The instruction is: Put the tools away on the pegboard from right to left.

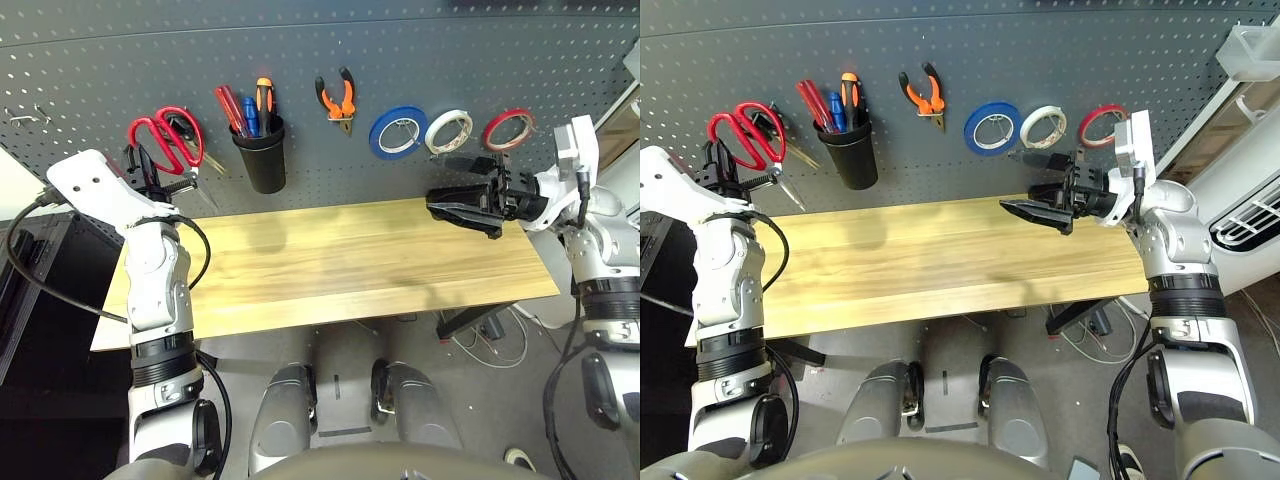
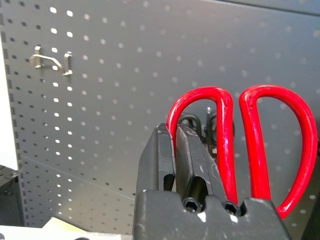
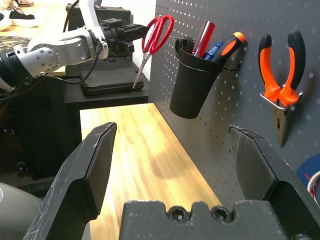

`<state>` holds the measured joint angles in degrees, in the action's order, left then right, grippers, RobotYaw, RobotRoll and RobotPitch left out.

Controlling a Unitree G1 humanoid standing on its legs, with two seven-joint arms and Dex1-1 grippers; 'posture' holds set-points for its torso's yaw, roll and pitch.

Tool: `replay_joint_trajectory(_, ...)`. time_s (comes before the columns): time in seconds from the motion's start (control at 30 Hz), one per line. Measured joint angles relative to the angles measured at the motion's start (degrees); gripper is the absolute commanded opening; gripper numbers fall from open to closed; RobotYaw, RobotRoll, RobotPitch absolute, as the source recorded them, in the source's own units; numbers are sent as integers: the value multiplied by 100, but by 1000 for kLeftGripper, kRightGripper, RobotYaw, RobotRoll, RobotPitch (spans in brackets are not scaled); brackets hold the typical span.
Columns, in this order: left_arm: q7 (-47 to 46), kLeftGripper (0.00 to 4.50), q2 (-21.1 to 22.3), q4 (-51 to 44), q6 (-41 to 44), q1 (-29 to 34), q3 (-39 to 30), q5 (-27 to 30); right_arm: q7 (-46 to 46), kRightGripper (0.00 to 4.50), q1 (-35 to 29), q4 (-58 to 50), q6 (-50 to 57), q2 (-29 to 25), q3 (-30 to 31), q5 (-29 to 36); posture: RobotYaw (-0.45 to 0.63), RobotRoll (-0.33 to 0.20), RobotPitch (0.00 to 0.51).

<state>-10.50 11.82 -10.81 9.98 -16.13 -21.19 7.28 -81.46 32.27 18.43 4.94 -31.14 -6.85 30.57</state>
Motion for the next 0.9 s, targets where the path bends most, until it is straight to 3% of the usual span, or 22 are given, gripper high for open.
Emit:
replay_joint_trajectory(0.3,-79,46,20,21,158,-65,-136,-5,-42,4500,31,106,-23,43,5,-11,20,0,88)
replay_joint_trajectory(0.47,-78,46,312,1149,-99,-580,-178,-70,-36,4500,39,99,-26,60,8,-10,-7,0,93)
replay_joint_trajectory(0.8,-73,46,460,3153,-834,-1548,-189,-69,141,4500,-207,-164,14,-1,-24,7,-48,0,98)
replay_joint_trajectory(0.9,-55,939,470,3351,-907,-1636,-69,-80,185,4500,-240,-242,-21,-23,-29,-2,-53,0,100)
